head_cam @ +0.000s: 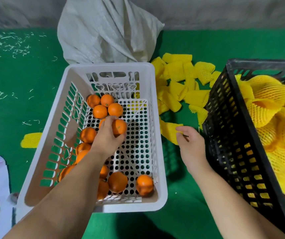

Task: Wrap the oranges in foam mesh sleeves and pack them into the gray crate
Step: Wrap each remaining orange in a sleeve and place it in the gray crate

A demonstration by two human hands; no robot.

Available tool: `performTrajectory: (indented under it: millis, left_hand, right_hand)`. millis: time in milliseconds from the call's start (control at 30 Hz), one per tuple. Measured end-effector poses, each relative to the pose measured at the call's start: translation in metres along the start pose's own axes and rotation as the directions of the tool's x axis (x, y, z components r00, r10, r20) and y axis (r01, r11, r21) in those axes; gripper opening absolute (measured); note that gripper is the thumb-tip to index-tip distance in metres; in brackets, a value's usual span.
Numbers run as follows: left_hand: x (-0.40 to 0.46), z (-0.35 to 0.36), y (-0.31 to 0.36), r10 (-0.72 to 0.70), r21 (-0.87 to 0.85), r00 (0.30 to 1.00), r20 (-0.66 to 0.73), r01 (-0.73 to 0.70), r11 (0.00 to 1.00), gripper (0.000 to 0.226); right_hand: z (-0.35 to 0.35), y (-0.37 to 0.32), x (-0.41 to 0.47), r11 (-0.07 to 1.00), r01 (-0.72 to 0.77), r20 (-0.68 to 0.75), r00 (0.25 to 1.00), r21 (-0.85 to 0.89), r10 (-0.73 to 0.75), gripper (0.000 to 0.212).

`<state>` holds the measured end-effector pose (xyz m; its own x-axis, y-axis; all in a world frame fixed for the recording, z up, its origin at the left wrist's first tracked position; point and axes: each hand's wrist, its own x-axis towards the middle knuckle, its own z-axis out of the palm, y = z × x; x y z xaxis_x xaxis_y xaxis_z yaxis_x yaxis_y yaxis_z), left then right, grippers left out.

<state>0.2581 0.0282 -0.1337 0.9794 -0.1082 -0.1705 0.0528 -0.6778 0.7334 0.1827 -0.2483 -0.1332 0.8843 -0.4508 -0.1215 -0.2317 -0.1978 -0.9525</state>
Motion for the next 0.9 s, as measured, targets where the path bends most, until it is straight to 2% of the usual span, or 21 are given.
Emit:
performTrajectory:
  millis: [67, 133, 167, 200, 300, 333, 400, 467, 500, 567, 667, 733, 833, 900]
  left_hand:
    - [-0.007, -0.001, 0.03, -0.029, -0.181, 0.998, -0.047, 0.02, 0.983, 0.062]
    - [-0.019, -0.003, 0.068, -0.1, -0.43, 0.994, -0.054, 0.068, 0.9, 0.058]
    - [-0.028, -0.005, 0.086, -0.126, -0.51, 0.991, -0.047, 0.084, 0.856, 0.056]
    - [-0.04, -0.005, 0.102, -0.13, -0.551, 0.991, -0.04, 0.086, 0.83, 0.054]
    - [-0.083, 0.003, 0.131, -0.075, -0.653, 0.997, -0.037, 0.032, 0.757, 0.033]
    - [-0.095, 0.007, 0.136, -0.062, -0.701, 0.998, -0.008, 0.038, 0.712, 0.037]
    - [-0.111, 0.02, 0.145, -0.091, -0.823, 0.987, 0.136, 0.164, 0.544, 0.061]
    - [-0.123, 0.032, 0.15, -0.107, -0.896, 0.958, 0.266, 0.287, 0.338, 0.078]
    - [-0.127, 0.037, 0.151, -0.112, -0.912, 0.952, 0.285, 0.306, 0.274, 0.082]
    - [-0.135, 0.044, 0.148, -0.106, -0.939, 0.961, 0.255, 0.273, 0.208, 0.075]
    - [-0.143, 0.043, 0.141, -0.107, -0.938, 0.964, 0.245, 0.263, 0.224, 0.058]
    - [-0.143, 0.044, 0.141, -0.105, -0.923, 0.958, 0.267, 0.285, 0.259, 0.058]
    - [-0.148, 0.046, 0.149, -0.078, -0.914, 0.951, 0.298, 0.308, 0.262, 0.051]
    - [-0.149, 0.048, 0.151, -0.12, -0.903, 0.956, 0.266, 0.291, 0.315, 0.043]
  right_hand:
    - [-0.006, -0.009, -0.018, 0.995, -0.003, -0.056, 0.998, 0.098, 0.008, 0.034]
    - [-0.011, -0.024, -0.031, 0.976, -0.032, -0.082, 0.995, 0.216, 0.051, 0.05]
    - [-0.013, -0.033, -0.036, 0.962, -0.022, -0.086, 0.995, 0.271, 0.047, 0.059]
    - [-0.016, -0.044, -0.041, 0.951, 0.01, -0.089, 0.996, 0.309, 0.018, 0.059]
    - [-0.023, -0.079, -0.059, 0.924, 0.122, -0.062, 0.992, 0.363, -0.106, 0.034]
    - [-0.025, -0.092, -0.067, 0.911, 0.138, -0.048, 0.99, 0.389, -0.129, 0.027]
    - [-0.026, -0.106, -0.084, 0.884, 0.209, -0.035, 0.976, 0.419, -0.214, 0.007]
    - [-0.026, -0.116, -0.101, 0.86, 0.281, -0.021, 0.953, 0.426, -0.302, 0.011]
    - [-0.025, -0.118, -0.108, 0.857, 0.285, 0.003, 0.949, 0.43, -0.317, 0.013]
    - [-0.027, -0.117, -0.115, 0.885, 0.244, 0.081, 0.951, 0.397, -0.298, 0.021]
    - [-0.036, -0.11, -0.118, 0.929, 0.202, 0.214, 0.937, 0.31, -0.276, 0.015]
    - [-0.04, -0.106, -0.122, 0.926, 0.266, 0.278, 0.899, 0.266, -0.339, 0.004]
    - [-0.045, -0.101, -0.127, 0.928, 0.352, 0.259, 0.891, 0.124, -0.373, 0.013]
    - [-0.049, -0.1, -0.125, 0.939, 0.342, 0.242, 0.91, 0.024, -0.338, 0.018]
